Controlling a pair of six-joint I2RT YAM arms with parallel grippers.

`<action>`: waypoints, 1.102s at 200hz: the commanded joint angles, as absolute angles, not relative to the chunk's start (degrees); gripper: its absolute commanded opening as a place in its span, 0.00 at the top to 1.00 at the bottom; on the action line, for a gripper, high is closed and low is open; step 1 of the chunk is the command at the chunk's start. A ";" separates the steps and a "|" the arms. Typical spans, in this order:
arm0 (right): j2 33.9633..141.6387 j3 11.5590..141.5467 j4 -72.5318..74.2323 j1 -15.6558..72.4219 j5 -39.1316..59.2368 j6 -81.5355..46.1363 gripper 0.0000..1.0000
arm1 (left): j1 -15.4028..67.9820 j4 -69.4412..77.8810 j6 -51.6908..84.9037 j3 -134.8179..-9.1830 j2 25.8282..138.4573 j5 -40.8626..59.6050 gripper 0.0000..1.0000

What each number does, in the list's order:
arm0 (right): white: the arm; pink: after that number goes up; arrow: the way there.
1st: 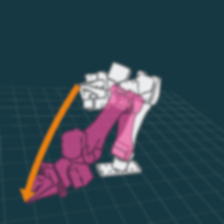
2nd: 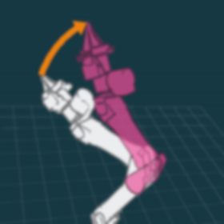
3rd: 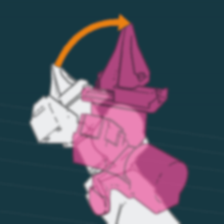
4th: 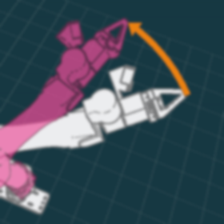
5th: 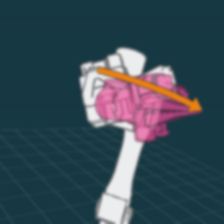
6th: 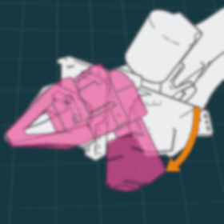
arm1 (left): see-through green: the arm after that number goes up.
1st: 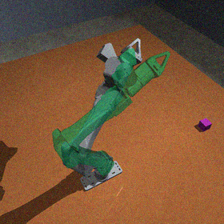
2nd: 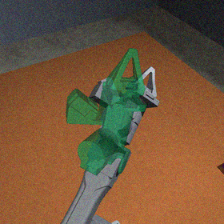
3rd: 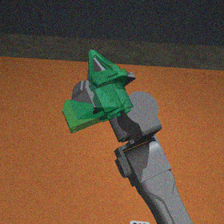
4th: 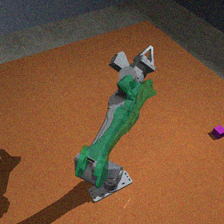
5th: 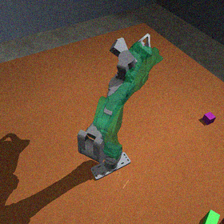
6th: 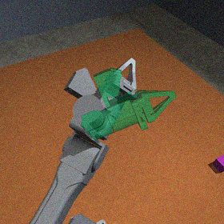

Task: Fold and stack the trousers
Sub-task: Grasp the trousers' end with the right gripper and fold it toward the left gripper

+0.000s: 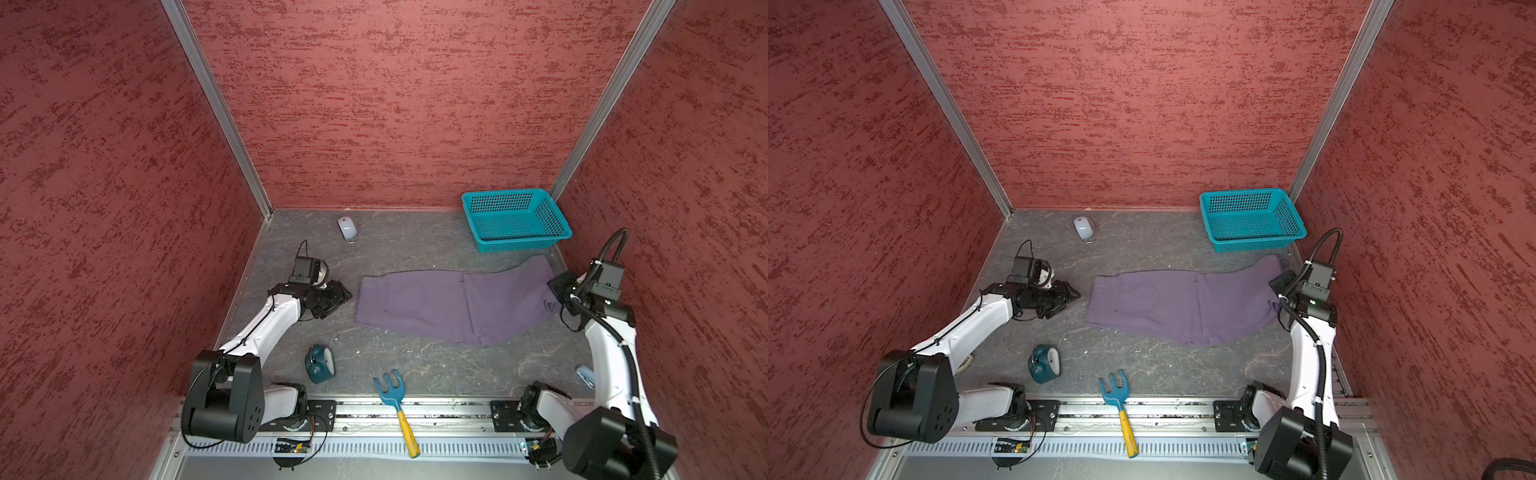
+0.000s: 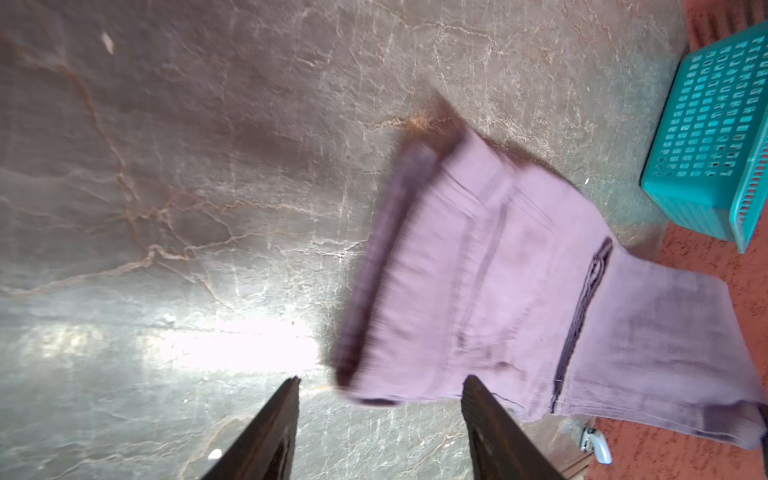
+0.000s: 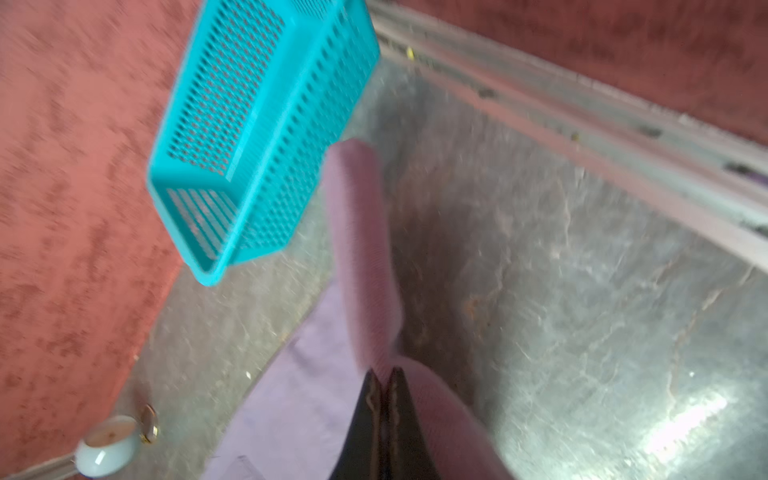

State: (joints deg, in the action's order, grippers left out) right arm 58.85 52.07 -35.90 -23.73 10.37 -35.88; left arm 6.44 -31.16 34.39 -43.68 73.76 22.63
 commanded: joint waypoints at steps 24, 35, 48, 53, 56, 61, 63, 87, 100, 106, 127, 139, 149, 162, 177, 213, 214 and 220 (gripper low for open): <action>59.51 55.66 -35.44 -17.67 10.06 -35.41 1.00 | 6.85 -25.32 36.81 -42.02 75.70 25.22 0.37; 59.50 56.43 -35.39 -13.73 8.36 -34.71 1.00 | 7.20 -24.24 37.13 -41.65 76.34 25.54 0.37; 59.37 57.07 -34.66 -9.13 7.09 -34.38 1.00 | 7.55 -23.69 37.41 -41.60 77.34 25.58 0.37; 59.28 57.06 -34.14 -7.34 6.80 -34.37 1.00 | 7.71 -23.44 37.48 -41.57 77.65 25.62 0.37; 59.24 57.07 -33.71 -6.21 6.63 -34.43 1.00 | 7.86 -23.24 37.52 -41.52 77.80 25.66 0.37; 59.24 57.00 -33.06 -4.49 6.59 -34.45 1.00 | 7.95 -22.98 37.68 -41.54 78.07 25.66 0.37; 59.28 56.96 -32.85 -3.80 6.64 -34.45 1.00 | 8.03 -22.84 37.76 -41.54 78.10 25.66 0.37; 60.39 57.12 -31.22 4.10 6.23 -35.13 1.00 | 8.94 -21.68 38.67 -41.54 78.74 25.58 0.37; 61.42 57.44 -30.58 8.24 5.64 -35.81 1.00 | 9.63 -20.87 39.17 -41.64 78.91 25.41 0.37; 61.89 57.73 -30.19 10.02 5.50 -36.01 1.00 | 9.96 -20.46 39.40 -41.65 79.13 25.38 0.37; 64.48 59.86 -29.71 15.86 4.02 -36.64 1.00 | 12.37 -19.01 40.07 -42.42 80.52 25.15 0.37; 66.28 61.19 -29.07 19.30 2.82 -37.07 1.00 | 14.24 -18.44 40.32 -43.13 82.03 24.42 0.38; 67.56 61.84 -28.38 21.85 2.17 -37.46 1.00 | 15.76 -17.48 40.63 -43.54 83.49 24.18 0.38; 69.16 62.01 -26.91 24.69 1.67 -38.69 1.00 | 17.14 -15.80 41.37 -43.77 85.67 24.13 0.39; 70.94 61.55 -24.62 27.75 1.67 -40.15 1.00 | 18.35 -13.55 42.31 -43.77 88.21 24.19 0.39; 76.68 61.87 -21.95 34.10 0.97 -41.60 1.00 | 21.02 -10.14 43.62 -45.03 94.64 25.58 0.40; 76.79 61.87 -21.87 34.23 0.97 -41.59 1.00 | 21.14 -10.12 43.65 -45.10 94.78 25.62 0.40; 77.59 61.87 -21.38 35.14 0.92 -41.70 1.00 | 21.37 -9.88 43.75 -45.26 95.44 25.87 0.41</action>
